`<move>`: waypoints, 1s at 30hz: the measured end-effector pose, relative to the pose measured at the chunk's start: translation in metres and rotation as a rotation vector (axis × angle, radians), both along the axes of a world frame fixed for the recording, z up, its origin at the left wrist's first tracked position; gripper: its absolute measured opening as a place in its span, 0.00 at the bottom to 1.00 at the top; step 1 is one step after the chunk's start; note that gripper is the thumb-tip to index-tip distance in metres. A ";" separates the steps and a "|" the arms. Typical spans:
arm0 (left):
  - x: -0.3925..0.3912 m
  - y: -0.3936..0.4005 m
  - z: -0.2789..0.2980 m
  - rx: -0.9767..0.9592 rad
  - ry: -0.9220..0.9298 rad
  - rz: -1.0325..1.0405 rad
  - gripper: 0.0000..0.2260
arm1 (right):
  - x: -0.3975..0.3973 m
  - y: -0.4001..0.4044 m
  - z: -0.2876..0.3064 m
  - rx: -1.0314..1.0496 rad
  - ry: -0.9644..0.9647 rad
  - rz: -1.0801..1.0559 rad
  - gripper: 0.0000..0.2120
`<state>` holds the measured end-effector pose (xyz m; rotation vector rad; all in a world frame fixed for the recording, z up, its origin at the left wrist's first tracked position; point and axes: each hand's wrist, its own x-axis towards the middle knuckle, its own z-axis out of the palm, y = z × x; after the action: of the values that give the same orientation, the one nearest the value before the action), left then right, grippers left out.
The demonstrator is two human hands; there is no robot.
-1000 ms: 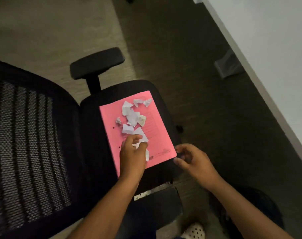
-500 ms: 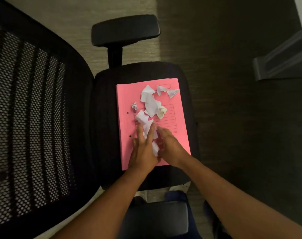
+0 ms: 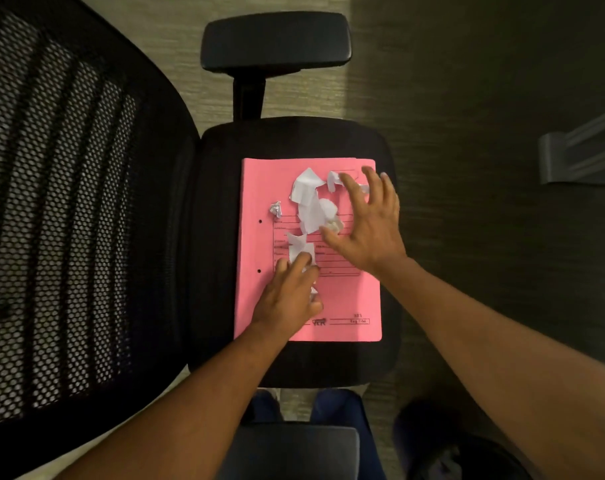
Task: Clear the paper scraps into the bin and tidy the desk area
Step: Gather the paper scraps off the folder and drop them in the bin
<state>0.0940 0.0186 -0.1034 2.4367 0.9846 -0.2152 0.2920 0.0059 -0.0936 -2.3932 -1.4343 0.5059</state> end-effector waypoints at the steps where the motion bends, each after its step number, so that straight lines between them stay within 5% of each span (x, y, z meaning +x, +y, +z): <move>1: -0.001 0.001 -0.001 0.014 -0.008 -0.001 0.17 | 0.005 0.010 -0.003 -0.055 -0.022 0.063 0.46; 9: -0.013 0.000 -0.011 -0.037 -0.044 -0.084 0.12 | -0.023 0.052 -0.027 -0.165 -0.092 0.273 0.53; 13: -0.024 -0.003 -0.013 0.025 -0.084 -0.044 0.23 | -0.043 0.053 -0.039 -0.151 -0.208 0.290 0.52; 16: -0.029 -0.007 -0.016 0.115 -0.043 -0.001 0.31 | -0.045 0.051 -0.045 -0.196 -0.338 0.325 0.45; 20: -0.028 -0.009 -0.022 0.189 -0.057 0.015 0.28 | -0.035 0.052 -0.046 -0.095 -0.452 0.440 0.28; 25: -0.025 -0.009 -0.031 0.232 -0.066 -0.019 0.22 | -0.020 0.062 -0.039 -0.090 -0.353 0.500 0.24; 30: -0.022 -0.008 -0.033 0.230 -0.068 0.063 0.35 | -0.007 0.059 -0.032 0.056 -0.050 0.363 0.18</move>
<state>0.0716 0.0107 -0.1368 2.5944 1.1066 0.0037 0.2851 0.0648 -0.1256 -2.1214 -1.8915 0.4830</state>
